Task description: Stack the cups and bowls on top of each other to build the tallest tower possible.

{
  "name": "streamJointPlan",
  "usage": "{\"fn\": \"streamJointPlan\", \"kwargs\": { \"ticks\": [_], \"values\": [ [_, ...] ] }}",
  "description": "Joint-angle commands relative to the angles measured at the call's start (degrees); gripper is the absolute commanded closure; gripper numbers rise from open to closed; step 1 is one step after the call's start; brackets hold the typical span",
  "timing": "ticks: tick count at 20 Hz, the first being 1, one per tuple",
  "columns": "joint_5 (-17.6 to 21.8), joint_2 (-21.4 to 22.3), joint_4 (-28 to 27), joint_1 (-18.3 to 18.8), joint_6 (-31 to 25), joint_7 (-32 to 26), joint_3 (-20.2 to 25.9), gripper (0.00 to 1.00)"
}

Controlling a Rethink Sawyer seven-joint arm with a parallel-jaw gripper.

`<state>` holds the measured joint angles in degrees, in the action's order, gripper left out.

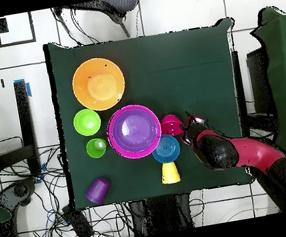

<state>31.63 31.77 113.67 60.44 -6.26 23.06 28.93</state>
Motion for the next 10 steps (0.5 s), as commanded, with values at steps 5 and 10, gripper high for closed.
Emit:
{"fn": "streamJointPlan", "kwargs": {
  "ticks": [5,10],
  "values": [
    [2.8,-0.9,-1.5,-1.9,0.5,9.3,2.2,1.00],
    [2.3,-1.3,-1.3,-1.6,-1.0,8.8,2.6,1.00]
  ]
}}
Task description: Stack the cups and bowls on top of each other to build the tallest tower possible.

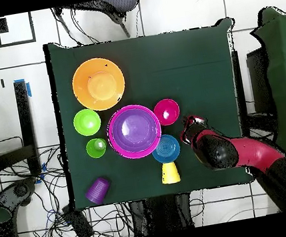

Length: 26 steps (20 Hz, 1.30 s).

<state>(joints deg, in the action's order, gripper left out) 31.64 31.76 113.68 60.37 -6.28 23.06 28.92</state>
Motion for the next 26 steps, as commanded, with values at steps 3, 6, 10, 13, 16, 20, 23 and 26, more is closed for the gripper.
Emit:
{"fn": "streamJointPlan", "kwargs": {
  "ticks": [3,6,10,13,16,20,23,26],
  "values": [
    [2.2,-1.8,-0.9,-0.8,-1.1,8.5,3.4,1.00],
    [2.4,-2.3,-0.8,-0.3,-1.3,8.1,3.9,1.00],
    [2.5,-2.0,-1.0,-0.5,-1.3,8.2,3.8,1.00],
    [1.4,-0.5,-1.3,-1.7,-2.3,8.9,3.0,1.00],
    [-1.6,1.4,-1.6,-3.1,-0.2,13.2,2.2,1.00],
    [-4.5,1.7,-1.8,-3.5,2.4,16.8,0.8,1.00],
    [-4.4,1.6,-1.6,-3.2,2.5,15.9,0.8,1.00],
    [-3.6,2.0,-1.8,-3.5,1.2,13.8,0.7,1.00]
  ]
}}
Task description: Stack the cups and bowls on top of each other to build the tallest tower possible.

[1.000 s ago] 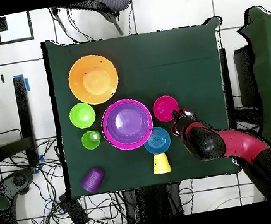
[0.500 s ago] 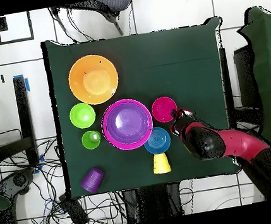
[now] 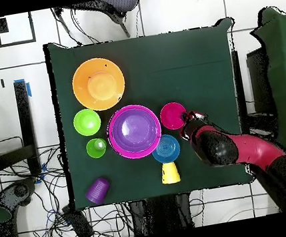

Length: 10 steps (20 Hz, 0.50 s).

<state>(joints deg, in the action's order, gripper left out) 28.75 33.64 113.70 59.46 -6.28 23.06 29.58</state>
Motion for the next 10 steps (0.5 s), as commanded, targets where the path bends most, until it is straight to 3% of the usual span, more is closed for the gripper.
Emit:
{"fn": "streamJointPlan", "kwargs": {
  "ticks": [1,2,3,10],
  "values": [
    [-0.6,0.2,-2.1,-3.0,0.9,13.5,-0.4,1.00],
    [-0.4,0.2,-2.3,-3.1,0.4,13.2,-0.6,1.00],
    [-0.2,0.3,-2.4,-3.2,-0.1,12.7,-0.7,0.00],
    [-0.8,0.2,-2.8,-3.7,-1.3,13.1,-1.9,0.00]
  ]
}}
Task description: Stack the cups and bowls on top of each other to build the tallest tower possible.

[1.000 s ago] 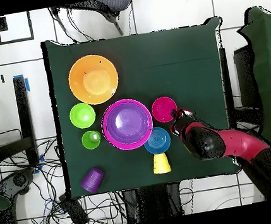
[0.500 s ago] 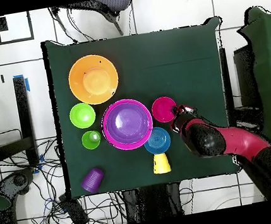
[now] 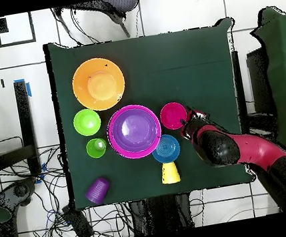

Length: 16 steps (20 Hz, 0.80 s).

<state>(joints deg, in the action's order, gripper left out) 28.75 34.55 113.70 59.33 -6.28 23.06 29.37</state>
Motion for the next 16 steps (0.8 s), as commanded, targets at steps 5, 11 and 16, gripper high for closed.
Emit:
{"fn": "streamJointPlan", "kwargs": {
  "ticks": [5,11,16],
  "values": [
    [-1.1,-1.2,-2.5,-2.8,-4.5,11.5,-1.2,0.00],
    [0.9,-3.2,-2.9,-4.6,-6.7,8.9,-1.9,0.00],
    [2.5,-4.9,-2.7,-4.3,-11.3,3.8,-0.1,0.00]
  ]
}}
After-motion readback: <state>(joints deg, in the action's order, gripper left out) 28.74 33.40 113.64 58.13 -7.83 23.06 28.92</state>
